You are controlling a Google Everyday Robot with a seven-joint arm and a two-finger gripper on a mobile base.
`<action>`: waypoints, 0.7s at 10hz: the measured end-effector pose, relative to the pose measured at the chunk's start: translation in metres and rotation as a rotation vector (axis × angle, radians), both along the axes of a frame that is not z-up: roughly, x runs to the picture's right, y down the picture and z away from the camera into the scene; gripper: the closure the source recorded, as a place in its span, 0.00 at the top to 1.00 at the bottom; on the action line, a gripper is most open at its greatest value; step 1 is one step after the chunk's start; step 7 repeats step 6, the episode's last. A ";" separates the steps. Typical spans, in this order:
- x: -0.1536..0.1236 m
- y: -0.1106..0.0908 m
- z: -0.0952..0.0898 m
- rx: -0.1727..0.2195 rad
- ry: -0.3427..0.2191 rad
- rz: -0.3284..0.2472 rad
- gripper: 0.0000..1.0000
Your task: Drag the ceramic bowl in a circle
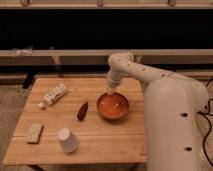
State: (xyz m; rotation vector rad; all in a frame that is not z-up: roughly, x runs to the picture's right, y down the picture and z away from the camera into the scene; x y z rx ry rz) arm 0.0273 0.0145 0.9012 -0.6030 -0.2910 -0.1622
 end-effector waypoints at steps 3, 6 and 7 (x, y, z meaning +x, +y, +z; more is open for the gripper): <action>0.002 -0.005 -0.005 0.018 -0.022 -0.035 0.80; 0.003 -0.012 -0.008 0.041 -0.041 -0.079 0.80; 0.003 -0.012 -0.008 0.041 -0.041 -0.079 0.80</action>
